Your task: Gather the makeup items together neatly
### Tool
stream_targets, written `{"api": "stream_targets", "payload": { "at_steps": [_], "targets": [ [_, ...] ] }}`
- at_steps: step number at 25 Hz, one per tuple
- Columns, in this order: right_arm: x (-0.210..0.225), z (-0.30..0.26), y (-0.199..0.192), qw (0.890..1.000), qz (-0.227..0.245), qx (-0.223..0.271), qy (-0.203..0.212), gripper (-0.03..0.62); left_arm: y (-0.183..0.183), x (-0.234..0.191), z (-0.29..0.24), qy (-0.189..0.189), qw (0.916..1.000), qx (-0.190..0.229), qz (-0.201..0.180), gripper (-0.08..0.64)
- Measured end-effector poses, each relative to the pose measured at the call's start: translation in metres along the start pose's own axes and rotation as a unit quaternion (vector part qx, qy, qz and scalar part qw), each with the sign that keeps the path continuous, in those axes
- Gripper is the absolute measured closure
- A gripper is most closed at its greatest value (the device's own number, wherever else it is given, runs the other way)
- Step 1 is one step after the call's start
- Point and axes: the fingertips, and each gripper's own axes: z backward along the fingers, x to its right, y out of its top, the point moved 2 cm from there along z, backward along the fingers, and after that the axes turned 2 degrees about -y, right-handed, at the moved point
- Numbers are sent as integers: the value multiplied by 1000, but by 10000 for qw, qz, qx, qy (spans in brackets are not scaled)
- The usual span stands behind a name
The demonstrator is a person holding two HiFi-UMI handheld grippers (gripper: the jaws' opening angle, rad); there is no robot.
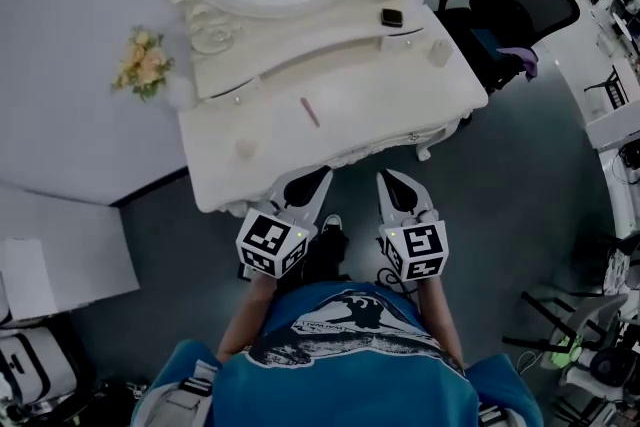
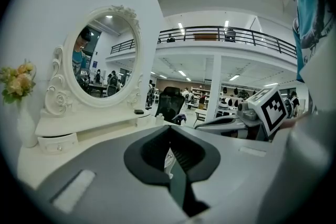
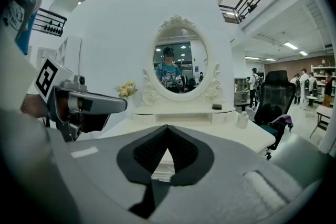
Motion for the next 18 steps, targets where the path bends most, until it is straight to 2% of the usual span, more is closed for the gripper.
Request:
{"api": "stream_targets", "payload": {
  "at_steps": [10,18],
  "targets": [
    [24,-63,15,9998,-9,-163,-94,589,12,-50,-48,-274,9996,-69,23,548],
    [44,-82,21,9992,-91,-239,-295,589,15,-68,-73,-422,9989,-199,-34,548]
  ]
}}
